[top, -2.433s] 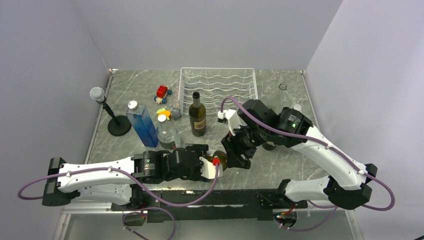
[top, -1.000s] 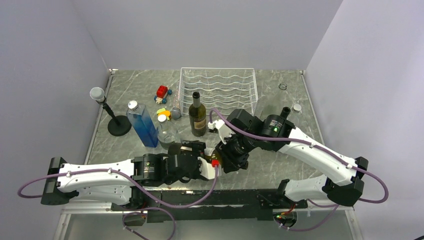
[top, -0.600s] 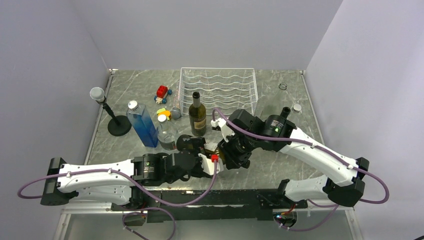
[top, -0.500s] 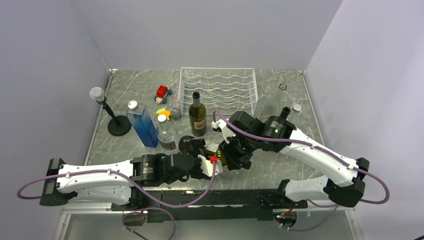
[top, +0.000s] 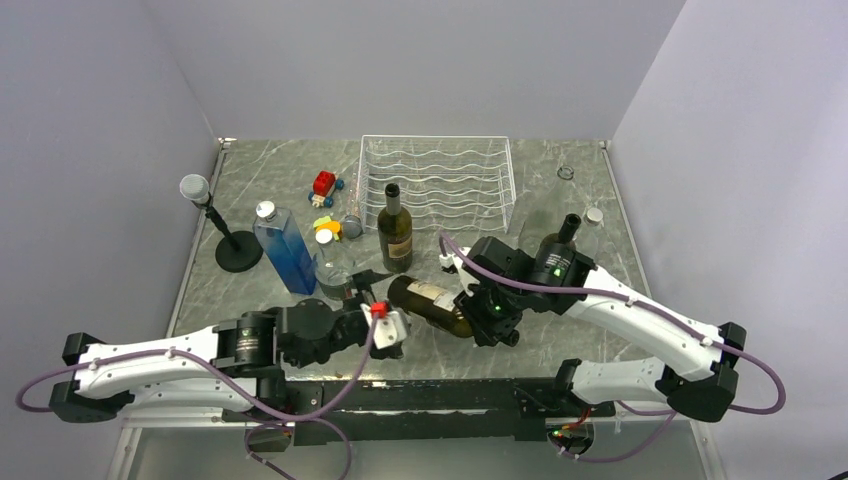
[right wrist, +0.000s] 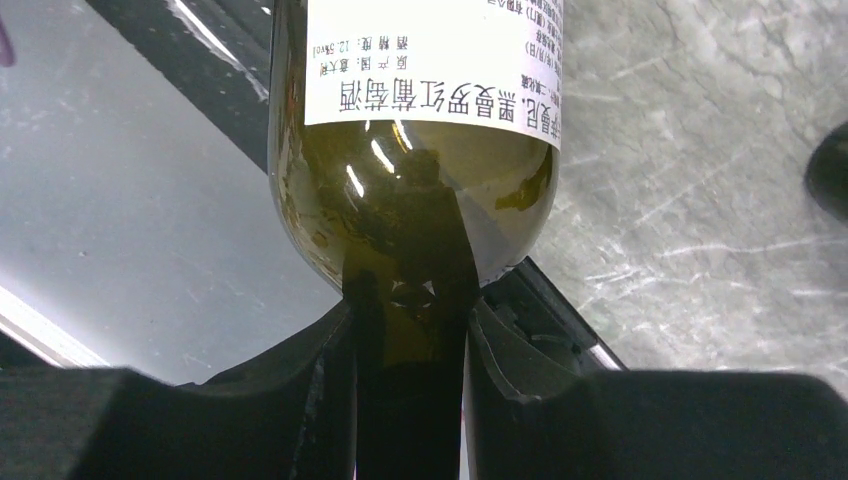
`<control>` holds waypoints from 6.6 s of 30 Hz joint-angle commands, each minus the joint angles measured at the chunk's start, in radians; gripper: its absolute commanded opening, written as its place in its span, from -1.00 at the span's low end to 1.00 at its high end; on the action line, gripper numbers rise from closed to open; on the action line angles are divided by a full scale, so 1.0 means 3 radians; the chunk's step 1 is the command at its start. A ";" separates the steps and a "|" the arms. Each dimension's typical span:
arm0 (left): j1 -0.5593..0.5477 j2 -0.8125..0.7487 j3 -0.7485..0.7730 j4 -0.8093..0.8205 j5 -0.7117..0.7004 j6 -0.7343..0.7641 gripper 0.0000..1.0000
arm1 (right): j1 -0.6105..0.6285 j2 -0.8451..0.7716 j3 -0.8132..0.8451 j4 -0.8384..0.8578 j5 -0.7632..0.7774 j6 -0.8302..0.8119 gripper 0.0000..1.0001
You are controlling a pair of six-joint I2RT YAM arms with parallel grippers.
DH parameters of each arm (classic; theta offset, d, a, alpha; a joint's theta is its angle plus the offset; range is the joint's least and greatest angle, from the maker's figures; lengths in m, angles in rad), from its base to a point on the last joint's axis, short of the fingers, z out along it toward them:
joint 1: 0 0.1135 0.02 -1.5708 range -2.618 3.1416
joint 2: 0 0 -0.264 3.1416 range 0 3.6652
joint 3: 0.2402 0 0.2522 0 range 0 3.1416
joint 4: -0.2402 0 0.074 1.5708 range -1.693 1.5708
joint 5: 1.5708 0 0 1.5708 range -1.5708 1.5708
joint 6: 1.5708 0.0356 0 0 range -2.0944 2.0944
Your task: Put the wine bottle on the wine rack
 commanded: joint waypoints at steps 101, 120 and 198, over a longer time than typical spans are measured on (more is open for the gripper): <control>0.0005 0.0154 0.0396 0.0570 -0.0845 -0.2245 0.99 | -0.1770 0.1004 -0.2128 0.5645 0.1847 0.0503 -1.00; 0.0003 0.0209 0.0485 0.0392 -0.0861 -0.2365 0.99 | -0.2162 0.1559 -0.1750 0.5726 0.1108 0.0481 -1.00; 0.0005 -0.0671 0.0755 -0.0777 -0.1497 -0.3204 0.99 | -0.0576 0.1412 0.0286 0.4308 0.0962 -0.0569 0.36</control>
